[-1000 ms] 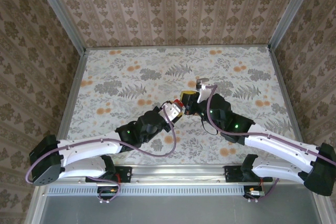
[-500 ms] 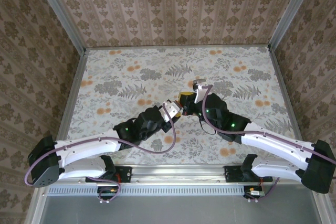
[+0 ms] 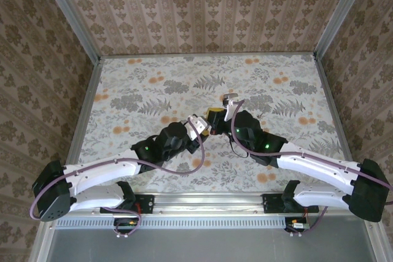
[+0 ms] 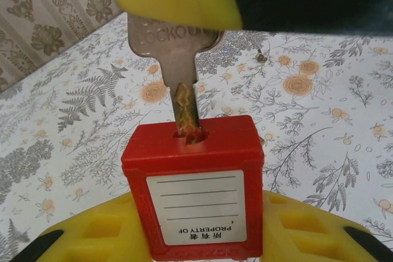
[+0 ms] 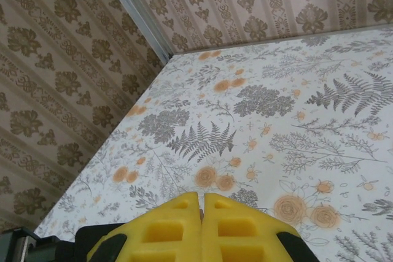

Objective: Unlock with the key

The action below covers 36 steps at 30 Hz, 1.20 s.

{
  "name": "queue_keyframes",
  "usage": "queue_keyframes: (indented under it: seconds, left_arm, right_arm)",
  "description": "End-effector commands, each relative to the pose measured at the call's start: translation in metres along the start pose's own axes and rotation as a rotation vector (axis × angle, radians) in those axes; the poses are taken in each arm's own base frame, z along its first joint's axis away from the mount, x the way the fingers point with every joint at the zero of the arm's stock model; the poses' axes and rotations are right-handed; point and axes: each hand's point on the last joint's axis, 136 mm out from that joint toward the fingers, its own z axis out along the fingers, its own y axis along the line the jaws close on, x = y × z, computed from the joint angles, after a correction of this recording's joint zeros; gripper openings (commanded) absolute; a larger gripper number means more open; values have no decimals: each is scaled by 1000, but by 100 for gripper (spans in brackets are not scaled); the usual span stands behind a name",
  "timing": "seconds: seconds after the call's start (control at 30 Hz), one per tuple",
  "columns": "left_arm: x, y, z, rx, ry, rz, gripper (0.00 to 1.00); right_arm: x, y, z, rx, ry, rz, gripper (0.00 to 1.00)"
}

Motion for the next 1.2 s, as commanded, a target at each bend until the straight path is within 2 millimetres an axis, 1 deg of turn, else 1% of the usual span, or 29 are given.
queue_keyframes:
  seconds: [0.0,0.1,0.17,0.3,0.4,0.47,0.73,0.93,1.03,1.17]
  left_arm:
    - [-103,28,-31,-48,-344,-140,24]
    - [-107,33,-32,-63,-350,-134,24]
    - [-107,34,-28,-68,-342,-118,24]
    - [-105,30,-19,-58,-310,-84,24]
    - [-105,25,-15,-33,-302,-68,24]
    - [-105,23,-14,-22,-304,-64,23]
    - [-111,30,-20,-44,-332,-73,23]
    - [-113,30,-15,-39,-330,-71,23]
    - [-107,29,-12,-35,-304,-55,23]
    - [-88,24,-5,-20,-249,-53,22]
  right_arm:
    - [63,-14,2,30,202,-25,0]
    - [66,-12,3,20,218,-11,0]
    - [67,-10,3,14,229,-5,0]
    - [68,-6,4,10,255,-20,0]
    - [73,-1,6,-15,279,-51,0]
    - [76,4,9,-47,291,-70,0]
    - [89,1,9,-49,327,-65,0]
    - [91,10,9,-97,346,-45,0]
    - [92,11,6,-108,362,-24,0]
    - [85,6,2,-120,363,33,0]
